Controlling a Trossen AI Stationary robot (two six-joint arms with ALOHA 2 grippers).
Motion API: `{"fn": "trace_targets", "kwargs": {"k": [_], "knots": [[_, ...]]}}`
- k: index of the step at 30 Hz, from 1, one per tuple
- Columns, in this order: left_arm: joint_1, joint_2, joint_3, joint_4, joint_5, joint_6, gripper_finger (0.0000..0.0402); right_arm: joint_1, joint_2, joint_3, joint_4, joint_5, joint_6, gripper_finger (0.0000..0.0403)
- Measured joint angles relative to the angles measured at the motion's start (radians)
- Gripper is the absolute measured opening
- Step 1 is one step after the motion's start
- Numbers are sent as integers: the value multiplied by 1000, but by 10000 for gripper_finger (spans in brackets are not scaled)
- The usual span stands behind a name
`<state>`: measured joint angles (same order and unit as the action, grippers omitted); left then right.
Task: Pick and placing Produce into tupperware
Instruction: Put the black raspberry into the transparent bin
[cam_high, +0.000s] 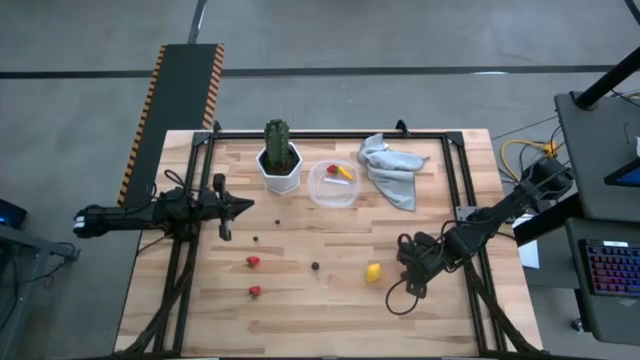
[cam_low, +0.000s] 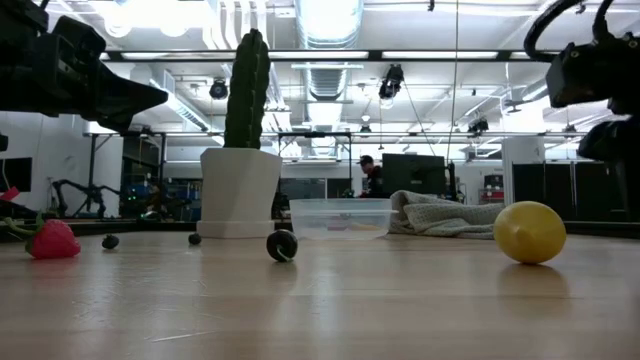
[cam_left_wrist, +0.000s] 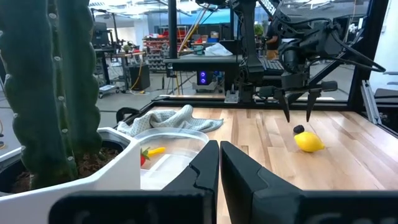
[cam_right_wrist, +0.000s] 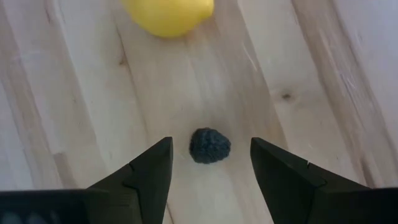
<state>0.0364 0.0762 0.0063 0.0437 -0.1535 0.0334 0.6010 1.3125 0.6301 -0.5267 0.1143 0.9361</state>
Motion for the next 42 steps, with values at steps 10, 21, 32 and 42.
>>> {"fn": "trace_targets", "kwargs": {"k": [10, 21, 32, 42], "knots": [[0, 5, 0, 0, 0, 0, 0, 4, 0, -44, 90, 10, 10, 208], [0, 7, 0, 0, 0, 0, 0, 39, 0, -61, 129, 20, 30, 208], [1, 8, 0, 0, 0, 0, 0, 39, 3, -103, 173, 28, 40, 208], [1, 7, 0, 1, -1, 0, 0, 39, 121, -81, 209, 21, 30, 207]]}}
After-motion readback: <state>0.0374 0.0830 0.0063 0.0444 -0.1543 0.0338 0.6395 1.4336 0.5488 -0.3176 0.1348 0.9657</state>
